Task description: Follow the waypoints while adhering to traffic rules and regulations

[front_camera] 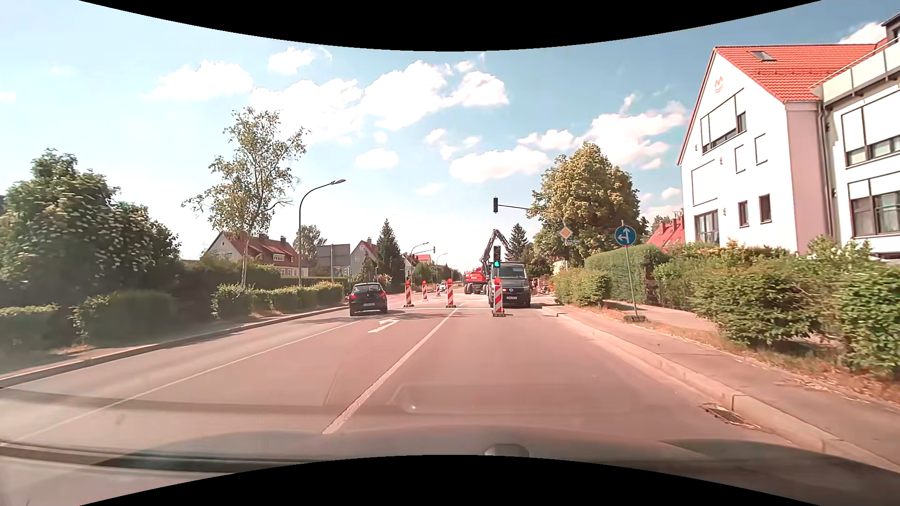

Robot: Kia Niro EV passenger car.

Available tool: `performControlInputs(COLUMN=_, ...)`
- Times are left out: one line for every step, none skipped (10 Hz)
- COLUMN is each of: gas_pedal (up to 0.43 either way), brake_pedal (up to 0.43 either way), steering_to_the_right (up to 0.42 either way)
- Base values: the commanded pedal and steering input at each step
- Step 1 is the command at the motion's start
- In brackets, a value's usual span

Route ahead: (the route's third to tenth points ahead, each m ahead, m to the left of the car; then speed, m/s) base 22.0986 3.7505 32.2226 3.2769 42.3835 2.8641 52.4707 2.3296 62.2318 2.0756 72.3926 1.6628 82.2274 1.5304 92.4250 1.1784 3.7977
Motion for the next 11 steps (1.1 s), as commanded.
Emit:
performControlInputs(gas_pedal=0.169, brake_pedal=0.0, steering_to_the_right=-0.102)
performControlInputs(gas_pedal=0.169, brake_pedal=0.0, steering_to_the_right=-0.109)
performControlInputs(gas_pedal=0.169, brake_pedal=0.0, steering_to_the_right=-0.113)
performControlInputs(gas_pedal=0.157, brake_pedal=0.0, steering_to_the_right=-0.117)
performControlInputs(gas_pedal=0.138, brake_pedal=0.0, steering_to_the_right=-0.121)
performControlInputs(gas_pedal=0.118, brake_pedal=0.0, steering_to_the_right=-0.124)
performControlInputs(gas_pedal=0.11, brake_pedal=0.0, steering_to_the_right=-0.125)
performControlInputs(gas_pedal=0.098, brake_pedal=0.0, steering_to_the_right=-0.126)
performControlInputs(gas_pedal=0.098, brake_pedal=0.0, steering_to_the_right=-0.127)
performControlInputs(gas_pedal=0.11, brake_pedal=0.0, steering_to_the_right=-0.128)
performControlInputs(gas_pedal=0.118, brake_pedal=0.0, steering_to_the_right=-0.129)
